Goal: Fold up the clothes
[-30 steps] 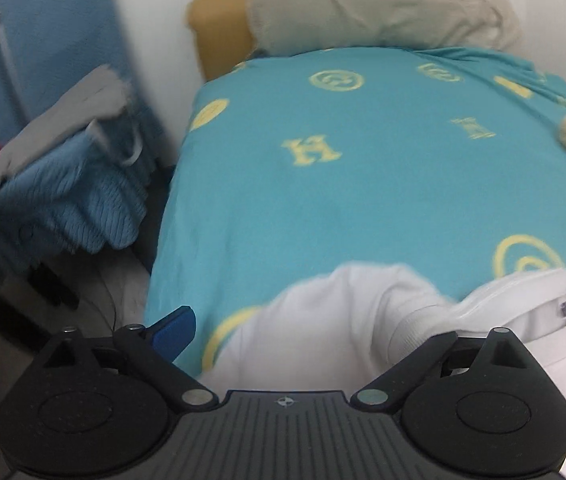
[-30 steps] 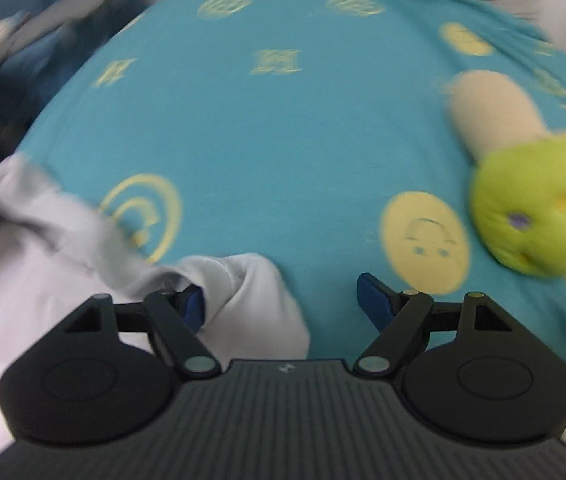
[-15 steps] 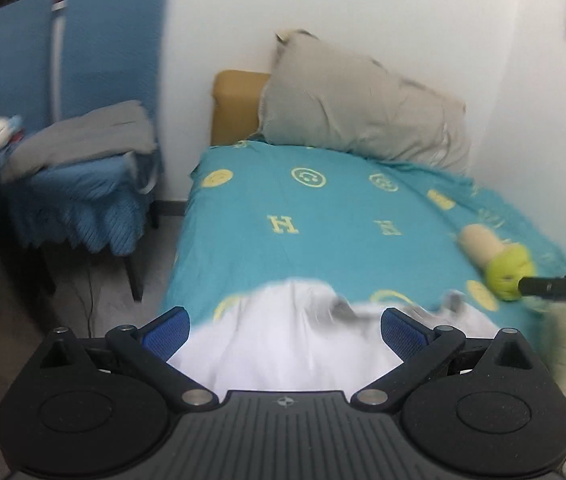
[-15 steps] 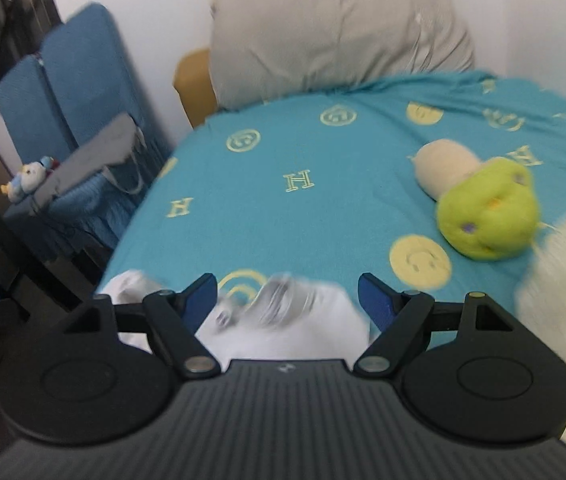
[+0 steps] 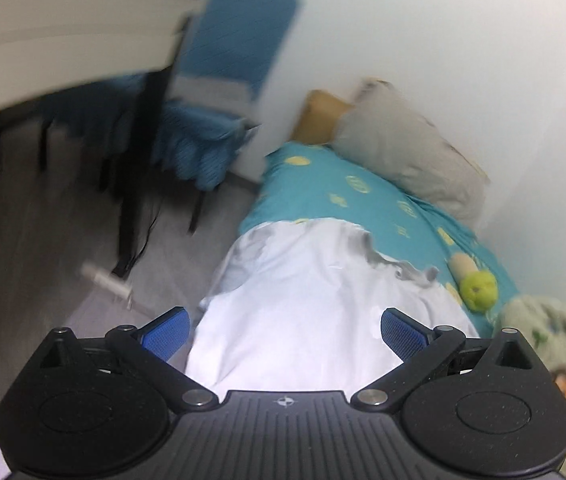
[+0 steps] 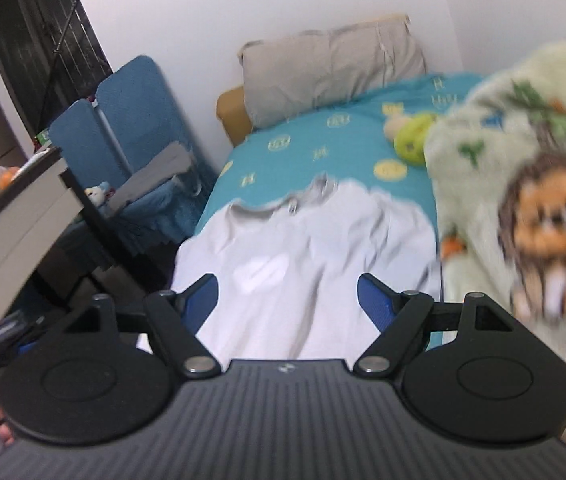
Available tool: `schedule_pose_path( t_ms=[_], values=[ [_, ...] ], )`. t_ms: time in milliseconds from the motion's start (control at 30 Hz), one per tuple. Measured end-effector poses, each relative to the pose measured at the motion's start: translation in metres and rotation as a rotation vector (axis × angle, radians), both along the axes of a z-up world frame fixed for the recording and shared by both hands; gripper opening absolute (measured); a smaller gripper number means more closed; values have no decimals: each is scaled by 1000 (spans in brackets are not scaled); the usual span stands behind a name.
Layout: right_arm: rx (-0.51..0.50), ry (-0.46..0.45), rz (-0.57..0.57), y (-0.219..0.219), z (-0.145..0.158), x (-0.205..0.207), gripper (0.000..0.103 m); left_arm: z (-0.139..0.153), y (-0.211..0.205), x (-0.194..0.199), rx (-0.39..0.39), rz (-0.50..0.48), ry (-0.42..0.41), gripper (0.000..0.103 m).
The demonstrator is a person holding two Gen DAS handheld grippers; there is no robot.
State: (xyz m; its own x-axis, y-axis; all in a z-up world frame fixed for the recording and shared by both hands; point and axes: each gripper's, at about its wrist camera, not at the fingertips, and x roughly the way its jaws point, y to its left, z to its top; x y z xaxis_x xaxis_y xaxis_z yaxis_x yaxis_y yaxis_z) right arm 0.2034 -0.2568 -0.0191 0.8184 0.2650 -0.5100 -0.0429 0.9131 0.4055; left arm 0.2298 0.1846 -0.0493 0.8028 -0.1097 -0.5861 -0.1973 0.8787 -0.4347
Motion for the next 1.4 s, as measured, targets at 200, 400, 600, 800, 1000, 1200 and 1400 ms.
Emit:
schedule_pose_path(
  t_ms=[200, 400, 600, 800, 1000, 1200, 1400],
  values=[
    [24, -19, -9, 5, -16, -27, 78, -40, 60, 10, -354, 199, 20, 100],
    [-11, 20, -5, 6, -53, -14, 78, -106, 98, 60, -553, 337, 84, 97],
    [11, 88, -56, -11, -87, 25, 78, -190, 119, 116, -701, 444, 165, 87],
    [19, 131, -122, -22, -108, 51, 78, -256, 133, 148, -847, 466, 224, 76],
    [-55, 151, -126, -17, -122, 68, 78, -267, 126, 167, -891, 383, 229, 55],
    [-63, 155, -113, -14, -125, 76, 78, -245, 106, 180, -844, 274, 190, 2],
    [-47, 174, -121, -16, -127, 73, 78, -200, 112, 166, -685, 295, -21, 0]
  ],
)
